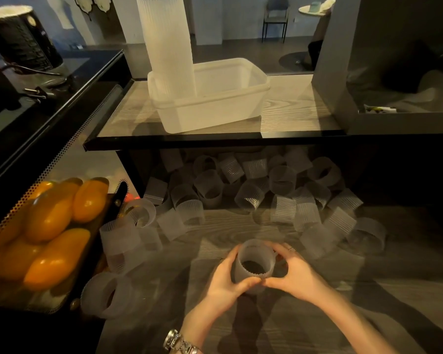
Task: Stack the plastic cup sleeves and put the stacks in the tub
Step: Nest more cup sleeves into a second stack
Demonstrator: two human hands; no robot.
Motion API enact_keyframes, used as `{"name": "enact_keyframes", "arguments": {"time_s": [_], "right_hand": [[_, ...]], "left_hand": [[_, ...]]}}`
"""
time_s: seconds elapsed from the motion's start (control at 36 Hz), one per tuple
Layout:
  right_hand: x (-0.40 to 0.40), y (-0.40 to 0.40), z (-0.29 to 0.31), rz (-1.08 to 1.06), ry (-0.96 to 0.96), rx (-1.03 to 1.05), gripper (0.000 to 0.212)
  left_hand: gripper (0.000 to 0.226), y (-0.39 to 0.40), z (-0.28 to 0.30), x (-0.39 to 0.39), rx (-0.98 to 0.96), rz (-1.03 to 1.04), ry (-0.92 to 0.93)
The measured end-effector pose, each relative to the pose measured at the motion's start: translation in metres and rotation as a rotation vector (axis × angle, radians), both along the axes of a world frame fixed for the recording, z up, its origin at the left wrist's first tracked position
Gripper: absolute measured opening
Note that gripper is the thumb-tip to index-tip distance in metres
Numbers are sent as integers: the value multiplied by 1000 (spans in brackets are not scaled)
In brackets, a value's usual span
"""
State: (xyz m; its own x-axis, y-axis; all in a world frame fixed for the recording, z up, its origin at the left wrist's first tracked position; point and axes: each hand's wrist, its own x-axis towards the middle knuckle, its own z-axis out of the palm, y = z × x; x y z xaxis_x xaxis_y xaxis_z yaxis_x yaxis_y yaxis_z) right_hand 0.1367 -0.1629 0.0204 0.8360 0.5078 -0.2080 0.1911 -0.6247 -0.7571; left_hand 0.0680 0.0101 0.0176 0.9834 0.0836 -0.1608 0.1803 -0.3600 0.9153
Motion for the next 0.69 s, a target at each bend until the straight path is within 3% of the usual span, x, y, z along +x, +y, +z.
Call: {"name": "enact_keyframes", "arguments": {"time_s": [0.14,0.33,0.42,0.53,0.61,0.69], "right_hand": [[0,-7,1,-21,10,39,83],[7,-30,0,-42,49,-2,73],[16,-41,1,-151,-20,59,68],[39,-52,9,-327,-157,-62,54],[55,-58,14,-452,-145,-212,60],[64,-60,14,-433,-103,-370,73]], "left_hand": [[70,-4,-1,2,-5,-29,1],[78,-16,-1,8,31,-62,50],[87,-16,7,14,-38,-77,87],[48,-12,22,34,-250,12,125],[38,-9,35,60,-175,-110,180],[37,-17,40,87,-43,-238,280]]}}
